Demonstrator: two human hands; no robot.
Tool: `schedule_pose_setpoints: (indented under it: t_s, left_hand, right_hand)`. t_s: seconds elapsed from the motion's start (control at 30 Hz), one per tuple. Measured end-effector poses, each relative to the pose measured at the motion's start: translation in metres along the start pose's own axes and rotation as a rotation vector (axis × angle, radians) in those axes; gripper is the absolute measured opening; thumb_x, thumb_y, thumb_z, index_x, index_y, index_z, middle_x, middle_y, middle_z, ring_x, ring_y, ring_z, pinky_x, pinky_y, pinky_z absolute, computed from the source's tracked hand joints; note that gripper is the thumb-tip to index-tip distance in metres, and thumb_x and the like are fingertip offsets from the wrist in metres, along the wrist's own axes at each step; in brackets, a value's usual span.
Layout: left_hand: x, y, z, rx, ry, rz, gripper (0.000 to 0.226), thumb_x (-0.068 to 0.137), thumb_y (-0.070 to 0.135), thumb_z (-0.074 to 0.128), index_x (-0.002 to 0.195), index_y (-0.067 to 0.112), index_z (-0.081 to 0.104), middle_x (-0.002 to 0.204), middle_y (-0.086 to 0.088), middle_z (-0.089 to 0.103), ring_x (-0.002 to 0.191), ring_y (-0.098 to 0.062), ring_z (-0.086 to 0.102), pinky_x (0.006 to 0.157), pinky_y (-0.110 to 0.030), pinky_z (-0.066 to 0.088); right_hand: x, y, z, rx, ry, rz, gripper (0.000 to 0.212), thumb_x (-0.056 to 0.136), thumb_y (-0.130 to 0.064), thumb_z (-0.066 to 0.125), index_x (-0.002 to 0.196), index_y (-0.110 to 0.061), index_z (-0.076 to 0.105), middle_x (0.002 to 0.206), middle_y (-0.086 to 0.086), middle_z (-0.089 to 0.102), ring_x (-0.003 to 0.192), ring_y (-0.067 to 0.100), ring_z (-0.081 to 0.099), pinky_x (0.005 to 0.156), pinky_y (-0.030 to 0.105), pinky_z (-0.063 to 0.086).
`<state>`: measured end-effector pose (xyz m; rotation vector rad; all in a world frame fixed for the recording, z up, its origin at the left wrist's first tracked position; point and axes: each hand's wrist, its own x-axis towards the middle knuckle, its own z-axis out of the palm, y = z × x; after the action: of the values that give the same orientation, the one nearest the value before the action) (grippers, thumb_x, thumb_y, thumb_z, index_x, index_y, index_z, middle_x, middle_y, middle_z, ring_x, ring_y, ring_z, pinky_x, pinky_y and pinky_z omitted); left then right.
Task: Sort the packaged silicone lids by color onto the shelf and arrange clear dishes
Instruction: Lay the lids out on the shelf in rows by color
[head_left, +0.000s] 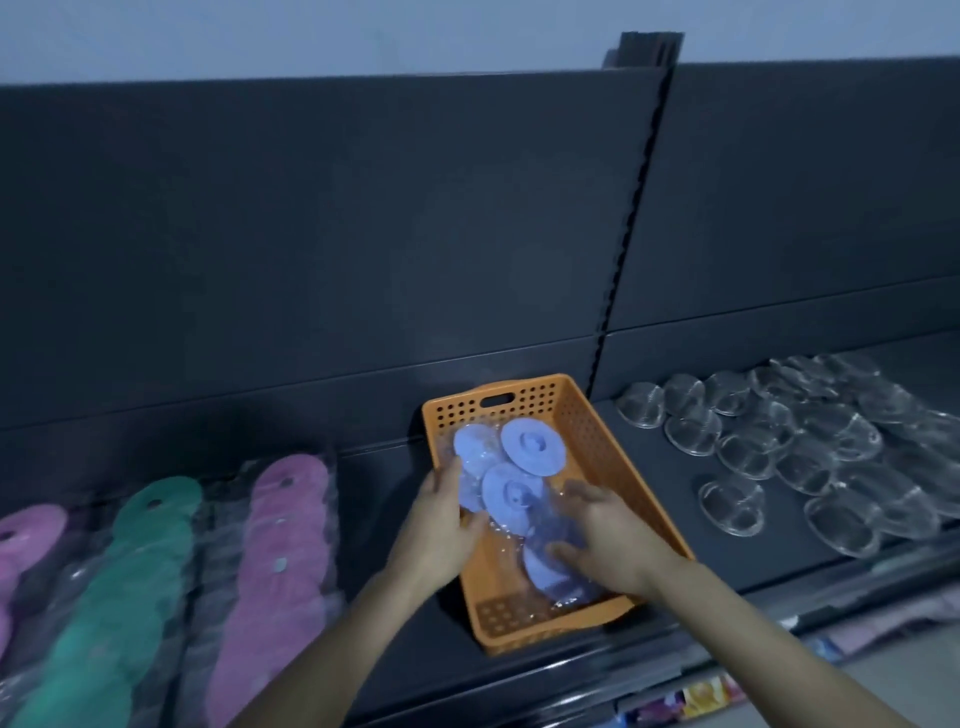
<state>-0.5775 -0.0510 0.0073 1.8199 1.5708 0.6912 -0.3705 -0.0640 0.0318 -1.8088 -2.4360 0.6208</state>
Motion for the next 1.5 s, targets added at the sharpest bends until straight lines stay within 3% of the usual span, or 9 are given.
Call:
schedule_pose_setpoints:
  t_s: [0.17, 0.33, 0.67, 0.83, 0.93, 1.07, 1.17, 1.27, 1.5]
  left_hand:
    - [0.006, 0.031, 0.025, -0.109, 0.097, -0.030, 0.048, 0.089, 0.007, 0.045, 0.121, 0.041, 0.049, 0.104, 0.023, 0.062, 0.092, 0.006, 0.059, 0.066, -0.006, 0.043]
    - [0.010, 0.059, 0.060, -0.179, 0.136, -0.033, 0.036, 0.089, 0.009, 0.046, 0.100, 0.041, 0.057, 0.092, 0.014, 0.067, 0.082, 0.002, 0.063, 0.062, -0.011, 0.047]
    - [0.038, 0.078, 0.104, -0.144, 0.164, -0.003, 0.043, 0.089, 0.008, 0.048, 0.123, 0.033, 0.051, 0.107, 0.011, 0.064, 0.097, -0.006, 0.061, 0.079, -0.023, 0.052]
    - [0.048, 0.087, 0.109, 0.028, 0.193, 0.135, 0.050, 0.093, 0.015, 0.050, 0.136, 0.037, 0.038, 0.131, 0.017, 0.042, 0.114, 0.001, 0.047, 0.085, -0.014, 0.046]
    - [0.059, 0.089, 0.108, 0.446, 0.137, 0.194, 0.042, 0.088, 0.012, 0.050, 0.130, 0.017, 0.046, 0.147, 0.002, 0.024, 0.124, -0.015, 0.039, 0.087, -0.031, 0.051]
    - [0.079, 0.100, 0.107, 0.719, -0.186, 0.160, 0.024, 0.090, 0.012, 0.047, 0.112, 0.009, 0.054, 0.143, -0.008, 0.032, 0.119, -0.025, 0.044, 0.082, -0.038, 0.049]
    - [0.093, 0.105, 0.112, 0.842, -0.342, 0.243, 0.036, 0.089, 0.006, 0.048, 0.125, 0.009, 0.047, 0.150, -0.013, 0.024, 0.136, -0.032, 0.027, 0.101, -0.040, 0.039]
    - [0.104, 0.108, 0.118, 0.974, -0.421, 0.293, 0.055, 0.091, 0.004, 0.047, 0.144, 0.010, 0.031, 0.157, -0.014, 0.012, 0.145, -0.034, 0.005, 0.114, -0.042, 0.021]
    - [0.121, 0.099, 0.124, 0.944, -0.387, 0.429, 0.054, 0.087, -0.005, 0.045, 0.137, 0.011, 0.037, 0.127, -0.016, 0.051, 0.123, -0.039, 0.043, 0.091, -0.048, 0.048]
  right_hand:
    - [-0.004, 0.042, -0.007, 0.093, -0.162, -0.032, 0.046, 0.086, -0.038, 0.058, 0.127, -0.021, 0.047, 0.131, 0.004, 0.042, 0.118, 0.025, 0.050, 0.098, 0.034, 0.042]
    - [-0.003, 0.085, -0.018, 0.052, -0.202, -0.076, 0.036, 0.084, -0.037, 0.059, 0.115, -0.021, 0.051, 0.116, 0.002, 0.048, 0.109, 0.022, 0.051, 0.093, 0.035, 0.045]
    - [0.004, 0.130, -0.030, 0.061, -0.256, -0.041, 0.064, 0.082, -0.047, 0.064, 0.132, -0.012, 0.046, 0.137, 0.008, 0.047, 0.138, 0.020, 0.025, 0.107, 0.031, 0.031]
    - [0.005, 0.133, -0.022, -0.093, -0.407, 0.034, 0.089, 0.078, -0.049, 0.064, 0.146, -0.018, 0.016, 0.153, 0.006, 0.012, 0.140, 0.038, 0.008, 0.111, 0.045, 0.030]
    - [0.005, 0.134, -0.018, -0.120, -0.325, 0.009, 0.060, 0.080, -0.025, 0.061, 0.132, -0.015, 0.033, 0.139, 0.008, 0.025, 0.130, 0.037, 0.025, 0.099, 0.040, 0.042]
    - [0.004, 0.141, -0.027, 0.125, -0.168, -0.010, 0.009, 0.087, -0.028, 0.054, 0.086, -0.022, 0.047, 0.106, 0.002, 0.045, 0.092, 0.023, 0.055, 0.081, 0.035, 0.048]
    - [0.008, 0.148, -0.041, 0.224, 0.042, 0.046, 0.028, 0.096, -0.035, 0.041, 0.072, -0.021, 0.043, 0.077, 0.004, 0.058, 0.069, 0.024, 0.055, 0.062, 0.032, 0.041]
    - [0.013, 0.156, -0.054, 0.301, 0.225, 0.116, 0.033, 0.096, -0.023, 0.041, 0.064, -0.022, 0.035, 0.060, -0.003, 0.046, 0.062, 0.025, 0.045, 0.056, 0.030, 0.029]
    - [0.021, 0.160, -0.069, 0.546, 0.511, 0.105, 0.035, 0.085, 0.004, 0.045, 0.071, -0.029, 0.045, 0.057, -0.010, 0.047, 0.053, 0.005, 0.046, 0.051, 0.012, 0.033]
